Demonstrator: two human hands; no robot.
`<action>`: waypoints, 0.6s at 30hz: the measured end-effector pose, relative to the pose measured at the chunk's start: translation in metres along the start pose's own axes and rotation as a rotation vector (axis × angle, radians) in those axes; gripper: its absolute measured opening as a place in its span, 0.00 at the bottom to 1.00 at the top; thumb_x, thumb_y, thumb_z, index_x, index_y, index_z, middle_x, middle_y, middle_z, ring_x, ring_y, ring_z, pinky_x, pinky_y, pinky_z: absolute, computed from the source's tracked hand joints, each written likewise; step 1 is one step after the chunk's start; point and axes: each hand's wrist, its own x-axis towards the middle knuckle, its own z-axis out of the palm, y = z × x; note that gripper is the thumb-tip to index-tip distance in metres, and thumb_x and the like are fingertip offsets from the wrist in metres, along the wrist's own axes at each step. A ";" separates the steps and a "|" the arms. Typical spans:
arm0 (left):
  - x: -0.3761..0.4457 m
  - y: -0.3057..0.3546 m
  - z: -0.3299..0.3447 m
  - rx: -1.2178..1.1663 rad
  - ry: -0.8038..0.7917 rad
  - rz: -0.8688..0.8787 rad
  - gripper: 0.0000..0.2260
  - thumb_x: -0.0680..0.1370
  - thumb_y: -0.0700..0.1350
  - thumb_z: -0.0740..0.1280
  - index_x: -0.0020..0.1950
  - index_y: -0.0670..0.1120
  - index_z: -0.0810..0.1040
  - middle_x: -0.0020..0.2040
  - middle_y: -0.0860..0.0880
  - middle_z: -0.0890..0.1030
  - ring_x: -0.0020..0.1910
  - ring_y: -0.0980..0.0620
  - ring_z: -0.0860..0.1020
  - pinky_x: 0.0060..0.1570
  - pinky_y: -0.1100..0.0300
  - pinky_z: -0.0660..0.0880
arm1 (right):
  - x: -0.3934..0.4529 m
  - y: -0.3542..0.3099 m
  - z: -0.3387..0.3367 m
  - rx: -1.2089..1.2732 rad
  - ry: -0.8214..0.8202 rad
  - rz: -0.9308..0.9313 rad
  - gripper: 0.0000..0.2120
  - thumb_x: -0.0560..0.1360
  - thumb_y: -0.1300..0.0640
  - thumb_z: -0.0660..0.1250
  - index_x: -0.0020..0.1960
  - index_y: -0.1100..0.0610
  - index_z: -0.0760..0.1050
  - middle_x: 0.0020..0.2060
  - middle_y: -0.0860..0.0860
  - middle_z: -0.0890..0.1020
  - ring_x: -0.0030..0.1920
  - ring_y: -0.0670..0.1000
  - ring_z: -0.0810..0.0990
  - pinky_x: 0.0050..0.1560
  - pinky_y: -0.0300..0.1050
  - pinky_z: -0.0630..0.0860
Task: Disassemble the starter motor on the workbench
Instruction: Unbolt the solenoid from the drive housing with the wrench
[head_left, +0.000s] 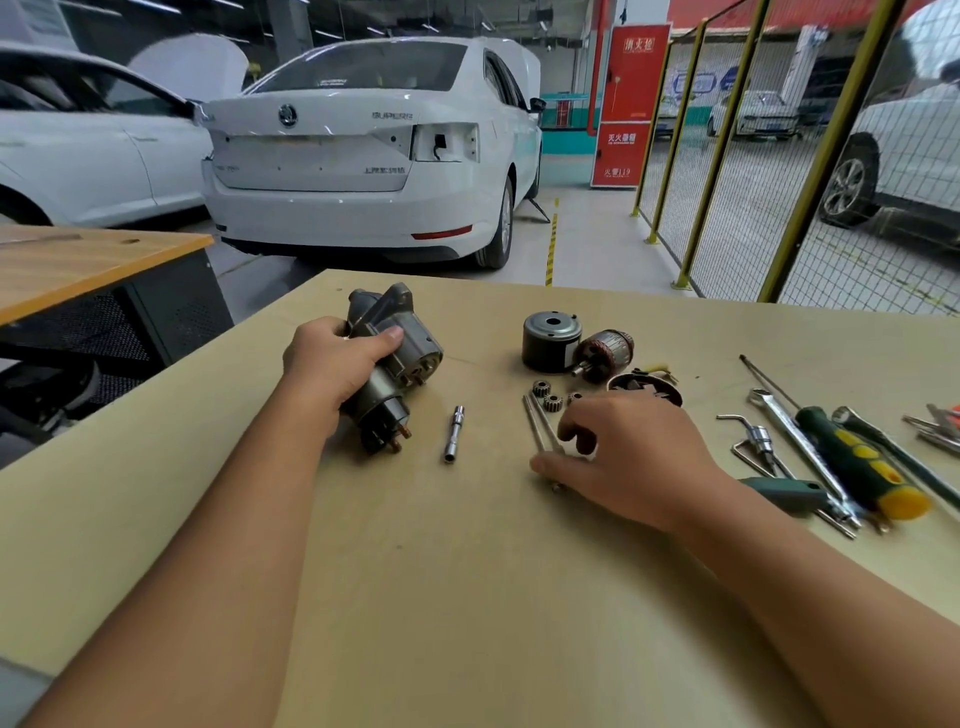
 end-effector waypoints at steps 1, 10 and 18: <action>0.001 -0.001 0.002 -0.020 -0.022 0.002 0.14 0.70 0.51 0.82 0.50 0.48 0.84 0.50 0.45 0.86 0.48 0.43 0.86 0.49 0.44 0.85 | 0.000 -0.002 0.000 0.002 -0.018 0.002 0.22 0.69 0.28 0.60 0.45 0.45 0.78 0.38 0.42 0.79 0.42 0.46 0.76 0.39 0.44 0.74; -0.001 -0.003 0.009 -0.225 -0.200 -0.030 0.11 0.73 0.45 0.80 0.52 0.44 0.85 0.45 0.47 0.89 0.41 0.49 0.88 0.37 0.55 0.82 | -0.002 -0.008 -0.004 0.071 -0.013 -0.017 0.14 0.75 0.37 0.66 0.50 0.47 0.79 0.43 0.43 0.79 0.45 0.49 0.77 0.44 0.48 0.77; -0.011 -0.002 0.006 -0.632 -0.217 -0.275 0.15 0.77 0.50 0.76 0.57 0.41 0.83 0.48 0.42 0.88 0.40 0.44 0.86 0.39 0.53 0.83 | -0.002 -0.009 -0.005 0.126 0.023 -0.032 0.12 0.77 0.41 0.66 0.50 0.48 0.80 0.42 0.44 0.79 0.43 0.49 0.77 0.43 0.49 0.77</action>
